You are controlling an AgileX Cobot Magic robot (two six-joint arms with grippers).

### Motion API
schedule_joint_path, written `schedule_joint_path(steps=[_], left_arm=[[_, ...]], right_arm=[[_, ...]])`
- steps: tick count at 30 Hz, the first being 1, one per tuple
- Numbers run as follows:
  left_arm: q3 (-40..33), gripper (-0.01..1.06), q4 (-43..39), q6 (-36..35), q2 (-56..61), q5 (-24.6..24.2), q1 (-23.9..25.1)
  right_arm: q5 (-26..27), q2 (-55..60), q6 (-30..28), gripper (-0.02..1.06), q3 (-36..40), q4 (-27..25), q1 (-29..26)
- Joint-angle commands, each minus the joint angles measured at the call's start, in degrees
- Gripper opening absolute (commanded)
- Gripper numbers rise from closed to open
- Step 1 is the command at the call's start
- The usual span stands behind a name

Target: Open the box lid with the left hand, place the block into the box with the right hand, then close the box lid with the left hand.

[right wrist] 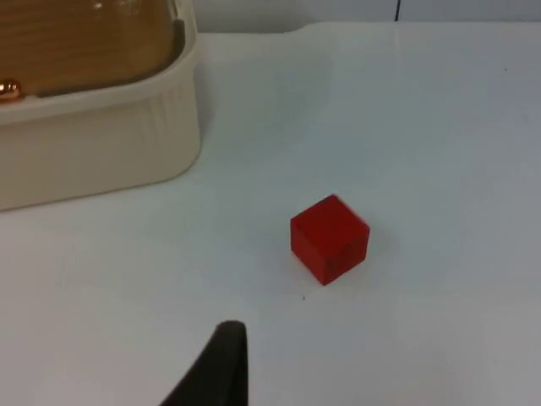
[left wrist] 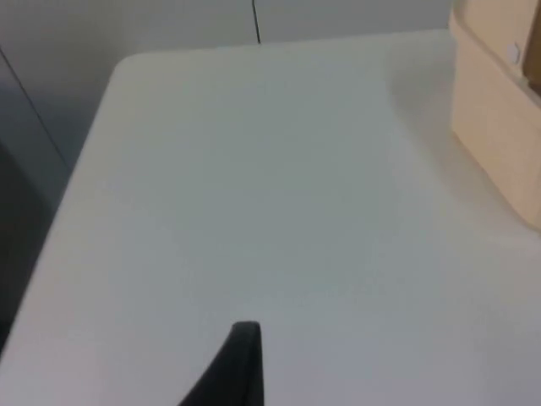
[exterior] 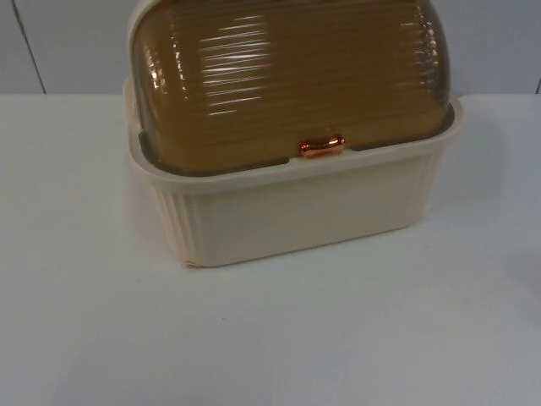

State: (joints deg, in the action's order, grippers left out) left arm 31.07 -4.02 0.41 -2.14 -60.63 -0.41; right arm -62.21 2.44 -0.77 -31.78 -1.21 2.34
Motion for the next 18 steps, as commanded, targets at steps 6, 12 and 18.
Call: schedule_joint_path(steps=[6,12,18], left_arm=[[5.18,1.05,-3.78,-4.09,-10.17,12.4,0.05],[5.18,1.05,-3.56,-5.57,-18.44,20.14,0.05],[5.41,1.05,-2.77,-5.57,-27.48,23.52,0.05]], right_arm=[[6.09,12.4,0.77,1.04,-9.65,7.03,0.15],[17.25,21.69,6.83,1.04,-11.33,12.23,0.15],[20.41,31.39,9.41,1.04,-12.76,13.37,0.15]])
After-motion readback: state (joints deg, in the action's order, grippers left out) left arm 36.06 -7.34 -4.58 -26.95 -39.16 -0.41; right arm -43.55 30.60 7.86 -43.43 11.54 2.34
